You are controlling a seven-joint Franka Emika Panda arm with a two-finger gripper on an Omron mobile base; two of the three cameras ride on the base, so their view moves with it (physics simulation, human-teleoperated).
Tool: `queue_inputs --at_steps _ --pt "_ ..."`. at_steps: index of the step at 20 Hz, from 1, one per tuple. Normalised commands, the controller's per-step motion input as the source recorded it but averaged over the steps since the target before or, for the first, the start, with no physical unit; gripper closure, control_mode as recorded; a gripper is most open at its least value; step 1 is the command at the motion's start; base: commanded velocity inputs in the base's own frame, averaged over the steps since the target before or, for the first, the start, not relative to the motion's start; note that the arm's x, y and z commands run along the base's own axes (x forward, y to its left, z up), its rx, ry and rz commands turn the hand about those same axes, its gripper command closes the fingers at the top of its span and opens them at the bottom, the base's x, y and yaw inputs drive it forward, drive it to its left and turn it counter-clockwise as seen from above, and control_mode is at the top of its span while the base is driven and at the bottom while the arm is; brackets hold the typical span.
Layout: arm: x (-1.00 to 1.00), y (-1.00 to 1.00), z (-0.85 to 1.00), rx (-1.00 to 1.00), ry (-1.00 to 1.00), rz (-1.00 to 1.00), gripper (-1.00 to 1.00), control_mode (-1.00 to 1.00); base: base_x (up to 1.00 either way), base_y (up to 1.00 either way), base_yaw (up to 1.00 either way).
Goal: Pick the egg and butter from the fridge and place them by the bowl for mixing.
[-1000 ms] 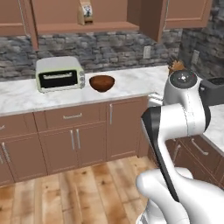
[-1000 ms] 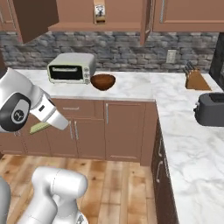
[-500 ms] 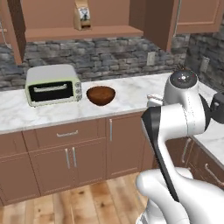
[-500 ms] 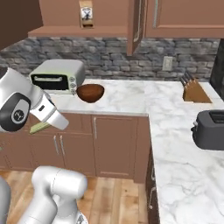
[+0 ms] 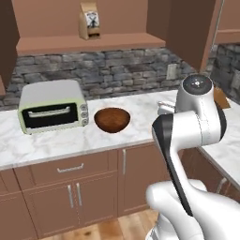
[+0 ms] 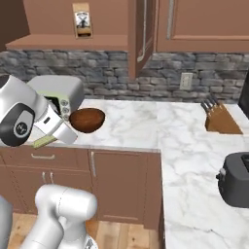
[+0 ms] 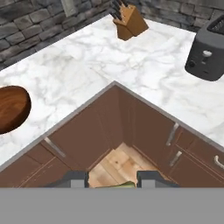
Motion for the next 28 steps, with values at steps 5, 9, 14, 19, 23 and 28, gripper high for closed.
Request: queue_inputs --at_steps 5,9,14,19,23,28 --pt "0.0 0.0 0.0 0.0 0.0 0.0 1.0 1.0 0.71 -0.09 0.04" --pt "0.0 0.0 0.0 0.0 0.0 0.0 1.0 1.0 0.45 -0.25 0.09" --pt "0.0 0.0 0.0 0.0 0.0 0.0 1.0 1.0 0.63 -0.16 0.05" --pt "0.0 0.0 0.0 0.0 0.0 0.0 1.0 1.0 0.42 -0.13 0.03" --pt "0.0 0.0 0.0 0.0 0.0 0.0 1.0 1.0 0.16 -0.07 0.0" --pt "0.0 0.0 0.0 0.0 0.0 0.0 1.0 1.0 0.01 0.0 0.0"
